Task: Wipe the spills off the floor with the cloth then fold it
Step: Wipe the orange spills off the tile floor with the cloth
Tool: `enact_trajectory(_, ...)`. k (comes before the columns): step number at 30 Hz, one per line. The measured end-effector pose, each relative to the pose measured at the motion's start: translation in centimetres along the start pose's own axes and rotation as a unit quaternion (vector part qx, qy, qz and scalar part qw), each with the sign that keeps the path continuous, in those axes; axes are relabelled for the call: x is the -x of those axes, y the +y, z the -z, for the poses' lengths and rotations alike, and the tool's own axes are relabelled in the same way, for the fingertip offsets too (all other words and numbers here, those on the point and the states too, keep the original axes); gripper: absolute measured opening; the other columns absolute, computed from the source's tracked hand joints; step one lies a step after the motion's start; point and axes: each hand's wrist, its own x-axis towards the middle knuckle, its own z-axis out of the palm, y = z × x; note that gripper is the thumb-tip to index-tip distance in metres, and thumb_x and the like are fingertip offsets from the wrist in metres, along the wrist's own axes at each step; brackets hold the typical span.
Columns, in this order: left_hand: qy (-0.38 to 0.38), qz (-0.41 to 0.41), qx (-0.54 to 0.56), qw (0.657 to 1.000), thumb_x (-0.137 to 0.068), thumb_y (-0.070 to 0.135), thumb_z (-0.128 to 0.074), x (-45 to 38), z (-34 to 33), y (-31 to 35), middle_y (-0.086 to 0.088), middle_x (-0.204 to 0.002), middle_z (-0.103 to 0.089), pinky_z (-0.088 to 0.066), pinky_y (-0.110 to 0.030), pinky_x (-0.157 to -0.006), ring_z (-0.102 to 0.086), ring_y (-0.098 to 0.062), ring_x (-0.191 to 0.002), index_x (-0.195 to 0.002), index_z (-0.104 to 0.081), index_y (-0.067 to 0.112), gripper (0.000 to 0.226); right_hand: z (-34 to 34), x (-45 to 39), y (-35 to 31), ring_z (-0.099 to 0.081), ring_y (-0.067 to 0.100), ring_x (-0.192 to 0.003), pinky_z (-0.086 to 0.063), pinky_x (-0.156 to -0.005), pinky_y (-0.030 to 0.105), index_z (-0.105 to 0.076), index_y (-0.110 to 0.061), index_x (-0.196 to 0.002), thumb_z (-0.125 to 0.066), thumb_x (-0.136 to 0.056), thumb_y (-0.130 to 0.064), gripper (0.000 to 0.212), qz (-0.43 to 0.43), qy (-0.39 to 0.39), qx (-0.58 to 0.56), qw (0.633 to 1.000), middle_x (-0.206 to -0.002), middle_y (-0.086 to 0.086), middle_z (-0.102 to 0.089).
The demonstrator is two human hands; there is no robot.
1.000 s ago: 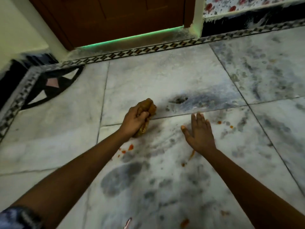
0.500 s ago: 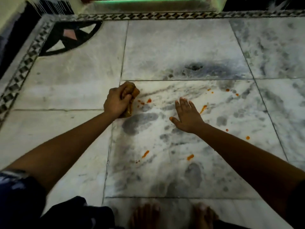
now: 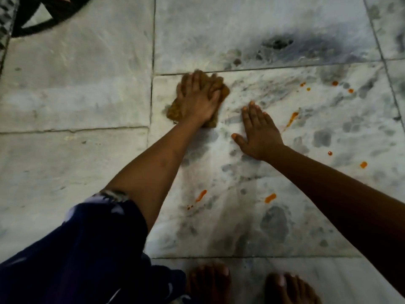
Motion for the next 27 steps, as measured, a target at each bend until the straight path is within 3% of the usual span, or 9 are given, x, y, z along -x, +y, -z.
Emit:
enact_trajectory(3, -0.015, -0.073, -0.040, 0.996, -0.096, 0.055, -0.025, 1.2, -1.6, 2.6, -0.005, -0.160, 0.003, 0.008, -0.047, -0.115, 0.007, -0.021, -0.147, -0.148, -0.010, 0.039, 0.057, 0.0, 0.1, 0.2, 0.010, 0.024, -0.145, 0.004, -0.117, 0.036, 0.008, -0.008, -0.149, -0.024, -0.096, -0.056, 0.079, 0.003, 0.004, -0.013, 1.000, -0.157, 0.014, 0.015)
enact_trajectory(7, 0.029, -0.182, -0.064, 0.981, -0.092, 0.058, -0.021, 5.5, -2.5, -2.6, -0.005, -0.159, -0.009, 0.005, -0.044, -0.115, -0.005, -0.022, -0.147, -0.147, -0.018, 0.039, 0.059, -0.4, 0.2, 0.4, 0.011, 0.023, -0.145, 0.004, -0.116, 0.034, 0.006, -0.009, -0.149, -0.018, -0.091, -0.062, 0.082, 0.014, 0.018, -0.040, 0.999, -0.157, 0.013, 0.014)
enact_trajectory(11, 0.033, -0.060, -0.073, 0.995, -0.093, 0.053, -0.024, 3.9, -1.1, -6.7, -0.006, -0.159, -0.010, 0.001, -0.051, -0.115, -0.003, -0.025, -0.147, -0.149, -0.019, 0.028, 0.062, -0.9, 0.2, 0.8, 0.014, 0.023, -0.145, 0.007, -0.115, 0.033, 0.010, -0.010, -0.148, -0.021, -0.095, -0.060, 0.080, 0.023, 0.028, -0.049, 0.998, -0.156, 0.012, 0.018)
enact_trajectory(15, 0.023, 0.051, -0.037, 0.998, -0.097, 0.047, -0.026, -2.4, 0.6, -3.4, -0.006, -0.160, 0.002, 0.003, -0.053, -0.115, 0.006, -0.027, -0.146, -0.151, -0.007, 0.026, 0.061, -0.9, 0.1, 0.8, 0.015, 0.023, -0.144, 0.009, -0.115, 0.033, 0.010, -0.010, -0.148, -0.022, -0.095, -0.059, 0.080, 0.026, 0.019, -0.058, 0.998, -0.156, 0.012, 0.018)
enact_trajectory(18, -0.016, 0.014, -0.049, 0.999, -0.097, 0.050, -0.023, -3.9, 0.3, -0.8, -0.008, -0.159, 0.007, 0.007, -0.056, -0.113, 0.011, -0.028, -0.146, -0.151, -0.005, 0.029, 0.060, -0.7, 0.0, 0.6, 0.014, 0.023, -0.144, 0.010, -0.115, 0.033, 0.009, -0.009, -0.148, -0.010, -0.085, -0.065, 0.087, 0.025, 0.011, -0.061, 0.998, -0.156, 0.012, 0.017)
enact_trajectory(23, -0.008, -0.194, -0.085, 0.977, -0.091, 0.055, -0.017, 5.1, -2.0, -3.2, -0.008, -0.159, -0.008, 0.001, -0.052, -0.114, -0.005, -0.027, -0.146, -0.148, -0.013, 0.038, 0.059, -0.8, 0.1, 0.7, 0.012, 0.024, -0.145, 0.010, -0.114, 0.032, 0.006, -0.010, -0.149, 0.004, -0.072, -0.069, 0.097, 0.026, 0.025, -0.074, 0.997, -0.157, 0.013, 0.013)
enact_trajectory(25, -0.007, -0.196, -0.078, 0.977, -0.090, 0.056, -0.018, 6.6, -1.7, -6.4, -0.007, -0.158, -0.013, 0.002, -0.049, -0.113, -0.008, -0.029, -0.146, -0.147, -0.018, 0.036, 0.060, -1.0, 0.1, 0.8, 0.013, 0.024, -0.145, 0.010, -0.114, 0.032, 0.008, -0.011, -0.149, -0.002, -0.078, -0.068, 0.091, 0.027, 0.028, -0.075, 0.996, -0.157, 0.012, 0.015)
enact_trajectory(27, 0.001, -0.136, -0.094, 0.986, -0.088, 0.057, -0.017, 5.1, -0.8, -8.6, -0.007, -0.159, -0.011, 0.000, -0.050, -0.114, -0.007, -0.028, -0.146, -0.148, -0.021, 0.032, 0.065, -1.2, 0.1, 0.9, 0.014, 0.024, -0.145, 0.012, -0.114, 0.032, 0.009, -0.011, -0.148, -0.010, -0.084, -0.063, 0.086, 0.030, 0.034, -0.070, 0.996, -0.156, 0.012, 0.016)
